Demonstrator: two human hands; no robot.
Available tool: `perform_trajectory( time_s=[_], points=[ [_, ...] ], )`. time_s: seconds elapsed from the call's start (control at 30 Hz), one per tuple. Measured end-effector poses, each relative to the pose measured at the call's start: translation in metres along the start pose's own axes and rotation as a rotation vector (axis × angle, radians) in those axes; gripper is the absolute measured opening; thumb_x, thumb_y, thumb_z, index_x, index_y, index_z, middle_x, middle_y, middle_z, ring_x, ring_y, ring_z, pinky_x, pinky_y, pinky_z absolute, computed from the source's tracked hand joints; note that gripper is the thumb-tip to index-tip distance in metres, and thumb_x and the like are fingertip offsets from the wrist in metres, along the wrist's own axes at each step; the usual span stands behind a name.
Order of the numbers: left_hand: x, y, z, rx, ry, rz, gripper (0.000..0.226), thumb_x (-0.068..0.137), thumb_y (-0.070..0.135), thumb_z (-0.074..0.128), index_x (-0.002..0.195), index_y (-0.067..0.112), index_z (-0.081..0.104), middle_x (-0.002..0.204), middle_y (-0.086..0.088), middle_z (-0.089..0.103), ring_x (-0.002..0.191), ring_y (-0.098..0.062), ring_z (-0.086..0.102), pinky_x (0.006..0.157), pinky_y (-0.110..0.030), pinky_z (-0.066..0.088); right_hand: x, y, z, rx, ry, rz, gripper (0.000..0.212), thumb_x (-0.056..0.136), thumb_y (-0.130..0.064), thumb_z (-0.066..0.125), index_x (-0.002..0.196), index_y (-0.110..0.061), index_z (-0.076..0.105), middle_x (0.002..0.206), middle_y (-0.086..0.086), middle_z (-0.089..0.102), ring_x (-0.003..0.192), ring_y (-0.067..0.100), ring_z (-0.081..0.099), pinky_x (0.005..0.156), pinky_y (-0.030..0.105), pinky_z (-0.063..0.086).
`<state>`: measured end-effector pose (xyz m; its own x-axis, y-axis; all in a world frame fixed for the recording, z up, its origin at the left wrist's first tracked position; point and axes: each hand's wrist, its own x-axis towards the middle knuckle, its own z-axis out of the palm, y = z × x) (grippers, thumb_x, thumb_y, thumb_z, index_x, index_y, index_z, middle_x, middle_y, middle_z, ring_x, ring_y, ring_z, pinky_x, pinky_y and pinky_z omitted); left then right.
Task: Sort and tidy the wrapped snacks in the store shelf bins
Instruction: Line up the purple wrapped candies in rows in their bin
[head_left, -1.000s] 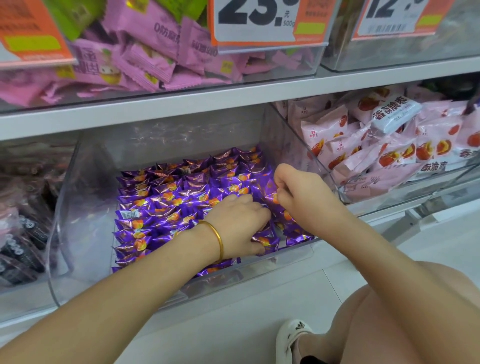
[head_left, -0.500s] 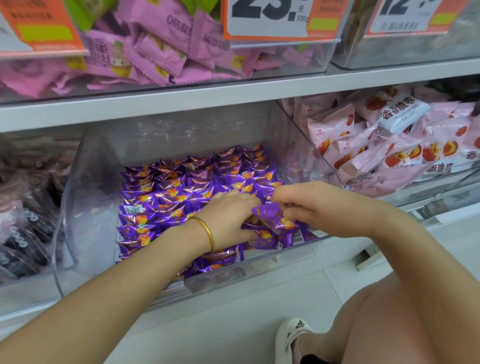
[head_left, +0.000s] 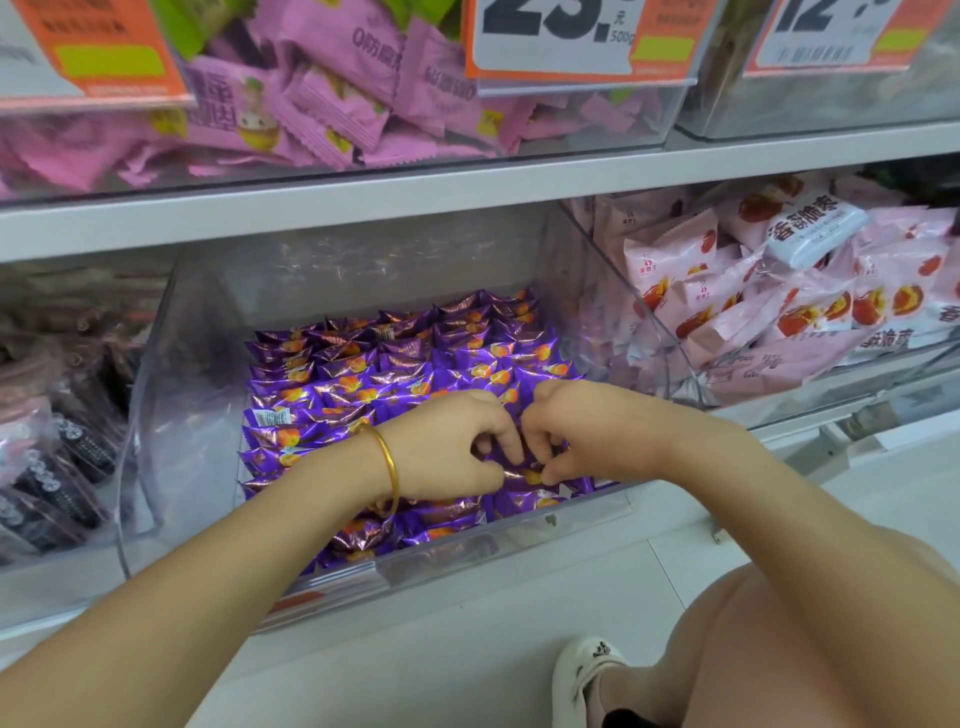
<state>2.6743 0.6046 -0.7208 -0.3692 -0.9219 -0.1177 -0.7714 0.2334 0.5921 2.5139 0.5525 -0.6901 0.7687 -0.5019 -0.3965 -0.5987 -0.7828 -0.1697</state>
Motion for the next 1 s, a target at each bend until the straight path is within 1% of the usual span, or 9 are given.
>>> perform_trajectory(
  time_s=[0.13,0.27,0.37,0.47,0.57,0.67,0.73,0.9,1.0],
  points=[
    [0.003,0.002,0.009,0.255,-0.071,0.021,0.023,0.079,0.041,0.068,0.096,0.026,0.069,0.106,0.004,0.053,0.105,-0.012,0.046,0.096,-0.032,0.034,-0.003,0.005,0.003,-0.013,0.022,0.078,0.018,0.082,-0.021,0.067,0.087,-0.02,0.05,0.095,-0.001,0.043,0.088,0.019,0.049,0.076,0.034,0.044],
    [0.004,0.003,0.013,0.301,-0.026,0.03,0.021,0.082,0.042,0.065,0.085,0.021,0.067,0.105,0.007,0.049,0.105,-0.011,0.042,0.093,-0.028,0.03,-0.01,0.011,0.001,0.008,0.197,0.085,0.02,0.08,-0.005,0.059,0.096,-0.017,0.055,0.094,-0.002,0.053,0.088,0.018,0.051,0.076,0.033,0.044],
    [0.003,0.001,0.014,0.298,-0.001,0.022,0.018,0.083,0.037,0.064,0.077,0.02,0.064,0.102,0.007,0.047,0.105,-0.011,0.041,0.09,-0.028,0.029,-0.023,0.015,-0.01,0.136,0.349,0.059,0.029,0.078,0.0,0.061,0.087,-0.027,0.052,0.085,-0.008,0.056,0.07,0.001,0.048,0.065,0.017,0.04],
    [0.002,0.001,0.015,0.272,0.025,0.008,0.018,0.082,0.035,0.066,0.074,0.019,0.064,0.093,0.01,0.04,0.096,-0.01,0.037,0.091,-0.03,0.03,-0.035,0.012,-0.019,0.348,0.401,-0.017,0.034,0.077,0.005,0.066,0.082,-0.027,0.055,0.075,-0.014,0.055,0.065,-0.003,0.049,0.06,0.008,0.038],
    [0.004,0.001,0.015,0.321,0.028,-0.003,0.019,0.083,0.036,0.064,0.078,0.018,0.068,0.093,0.008,0.036,0.088,-0.009,0.029,0.089,-0.029,0.03,-0.042,0.005,-0.023,0.562,0.349,-0.108,0.031,0.078,0.007,0.067,0.082,-0.023,0.06,0.075,-0.01,0.059,0.064,-0.004,0.052,0.059,0.007,0.04],
    [0.005,-0.003,0.014,0.301,0.042,-0.015,0.013,0.081,0.026,0.065,0.085,0.014,0.068,0.099,0.003,0.047,0.094,-0.016,0.038,0.089,-0.03,0.034,-0.042,0.0,-0.024,0.598,0.225,-0.159,0.028,0.078,0.009,0.066,0.081,-0.019,0.061,0.077,-0.009,0.059,0.063,-0.009,0.054,0.058,0.005,0.04],
    [0.004,-0.005,0.014,0.271,0.046,-0.014,0.009,0.082,0.025,0.066,0.083,0.017,0.069,0.096,0.006,0.048,0.098,-0.016,0.042,0.09,-0.031,0.035,-0.036,-0.001,-0.018,0.555,0.166,-0.157,0.026,0.077,0.008,0.067,0.082,-0.018,0.063,0.076,-0.01,0.059,0.064,-0.008,0.055,0.06,0.005,0.041],
    [0.003,-0.004,0.012,0.237,0.04,-0.014,0.016,0.08,0.036,0.069,0.078,0.021,0.07,0.091,0.008,0.046,0.093,-0.011,0.04,0.091,-0.031,0.035,-0.019,-0.001,0.0,0.314,0.034,-0.112,0.02,0.077,0.001,0.067,0.089,-0.014,0.074,0.074,-0.01,0.062,0.065,0.0,0.056,0.064,0.011,0.045],
    [0.0,-0.005,0.008,0.134,0.084,0.037,0.011,0.079,0.036,0.068,0.081,0.026,0.071,0.088,0.007,0.052,0.089,-0.011,0.045,0.089,-0.035,0.04,-0.018,0.003,-0.001,0.282,0.002,-0.105,0.022,0.081,-0.002,0.063,0.091,-0.018,0.074,0.078,-0.012,0.064,0.065,-0.006,0.055,0.065,0.006,0.043]
  ],
)
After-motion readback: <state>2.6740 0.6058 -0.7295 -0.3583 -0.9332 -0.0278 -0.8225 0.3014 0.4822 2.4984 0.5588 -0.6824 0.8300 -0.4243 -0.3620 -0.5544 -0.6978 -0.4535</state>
